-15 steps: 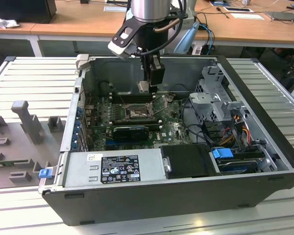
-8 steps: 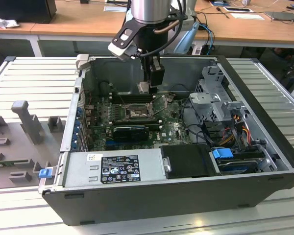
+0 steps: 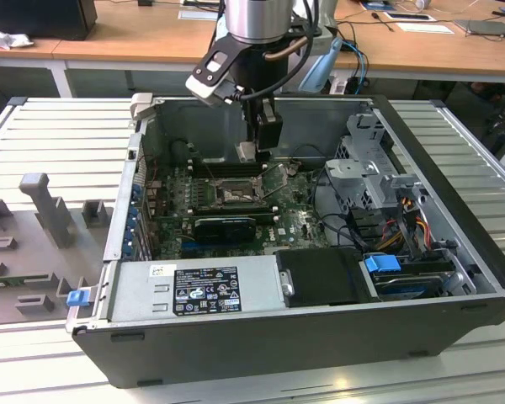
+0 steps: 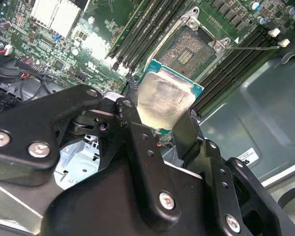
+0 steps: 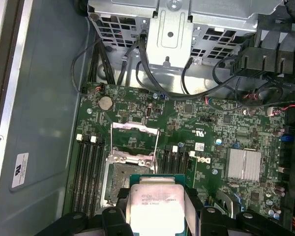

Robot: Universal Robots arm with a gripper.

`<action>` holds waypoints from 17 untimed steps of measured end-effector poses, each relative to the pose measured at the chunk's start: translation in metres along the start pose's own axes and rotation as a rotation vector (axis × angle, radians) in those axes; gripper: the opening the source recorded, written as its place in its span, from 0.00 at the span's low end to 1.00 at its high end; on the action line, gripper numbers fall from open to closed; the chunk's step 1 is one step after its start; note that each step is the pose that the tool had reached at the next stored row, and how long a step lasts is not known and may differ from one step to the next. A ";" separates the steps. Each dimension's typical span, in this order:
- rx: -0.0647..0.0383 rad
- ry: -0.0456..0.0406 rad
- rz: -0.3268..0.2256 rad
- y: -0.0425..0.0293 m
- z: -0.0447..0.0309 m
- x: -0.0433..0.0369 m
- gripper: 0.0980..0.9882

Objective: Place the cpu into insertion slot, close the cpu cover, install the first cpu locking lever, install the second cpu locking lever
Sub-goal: 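Place the cpu into insertion slot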

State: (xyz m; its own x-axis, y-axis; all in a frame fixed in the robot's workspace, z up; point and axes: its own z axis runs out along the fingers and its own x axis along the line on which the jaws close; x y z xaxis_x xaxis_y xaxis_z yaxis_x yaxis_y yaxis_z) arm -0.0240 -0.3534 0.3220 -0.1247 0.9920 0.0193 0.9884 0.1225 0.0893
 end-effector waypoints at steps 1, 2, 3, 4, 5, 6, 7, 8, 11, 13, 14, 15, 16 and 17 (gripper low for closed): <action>0.000 0.0000 0.000 0.0000 0.0002 0.0000 0.48; 0.000 0.0000 0.000 0.0000 0.0005 0.0000 0.48; 0.000 0.0000 0.000 -0.0001 0.0007 0.0000 0.48; 0.000 0.0000 0.000 -0.0001 0.0011 0.0000 0.48; 0.000 0.0000 0.000 -0.0001 0.0016 0.0000 0.48; 0.000 0.0000 0.000 -0.0002 0.0018 0.0000 0.48; 0.000 0.0000 0.000 -0.0002 0.0021 0.0000 0.48; 0.000 0.0001 0.000 -0.0002 0.0025 0.0000 0.48; 0.000 -0.0002 0.000 -0.0005 0.0057 0.0001 0.48; 0.000 -0.0006 0.006 -0.0005 0.0070 0.0005 0.48; 0.000 -0.0012 0.012 -0.0006 0.0074 0.0005 0.48; 0.000 -0.0016 0.016 -0.0006 0.0076 0.0005 0.48; 0.000 -0.0019 0.019 -0.0006 0.0077 0.0005 0.48; 0.000 -0.0018 0.020 -0.0006 0.0079 0.0005 0.48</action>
State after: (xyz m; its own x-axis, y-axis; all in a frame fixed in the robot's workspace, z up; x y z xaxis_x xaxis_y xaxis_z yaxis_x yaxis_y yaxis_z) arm -0.0240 -0.3528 0.3141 -0.1045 0.9943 0.0193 0.9907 0.1024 0.0892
